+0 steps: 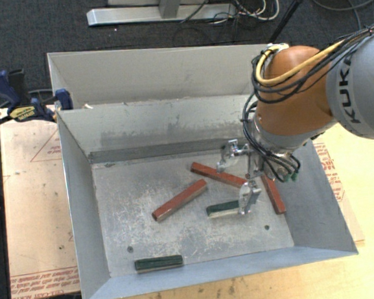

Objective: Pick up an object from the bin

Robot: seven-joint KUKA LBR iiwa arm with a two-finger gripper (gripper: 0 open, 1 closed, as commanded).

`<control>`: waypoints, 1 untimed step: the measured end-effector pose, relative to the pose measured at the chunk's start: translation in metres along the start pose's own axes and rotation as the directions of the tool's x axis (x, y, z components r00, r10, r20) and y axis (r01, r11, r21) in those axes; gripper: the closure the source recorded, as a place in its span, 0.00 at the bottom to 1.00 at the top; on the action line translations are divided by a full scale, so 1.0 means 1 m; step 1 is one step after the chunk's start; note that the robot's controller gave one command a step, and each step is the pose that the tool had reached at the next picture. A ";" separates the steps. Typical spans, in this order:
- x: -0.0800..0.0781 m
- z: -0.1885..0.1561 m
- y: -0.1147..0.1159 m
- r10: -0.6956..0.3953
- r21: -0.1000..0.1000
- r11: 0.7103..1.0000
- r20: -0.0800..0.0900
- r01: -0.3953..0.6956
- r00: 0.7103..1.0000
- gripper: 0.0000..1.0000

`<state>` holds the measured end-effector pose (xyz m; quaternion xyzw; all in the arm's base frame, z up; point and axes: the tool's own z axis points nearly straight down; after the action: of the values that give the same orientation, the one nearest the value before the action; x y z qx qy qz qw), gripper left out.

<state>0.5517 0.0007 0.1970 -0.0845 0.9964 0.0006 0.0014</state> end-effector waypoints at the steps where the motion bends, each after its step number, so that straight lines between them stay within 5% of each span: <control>1: 0.000 0.000 0.000 0.000 0.000 1.000 0.000 0.000 1.000 1.00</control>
Offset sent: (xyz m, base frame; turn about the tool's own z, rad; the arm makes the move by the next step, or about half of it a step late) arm 0.0000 0.0000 0.0000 0.0000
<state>0.5517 0.0006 0.1970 -0.0843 0.9964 0.0006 0.0013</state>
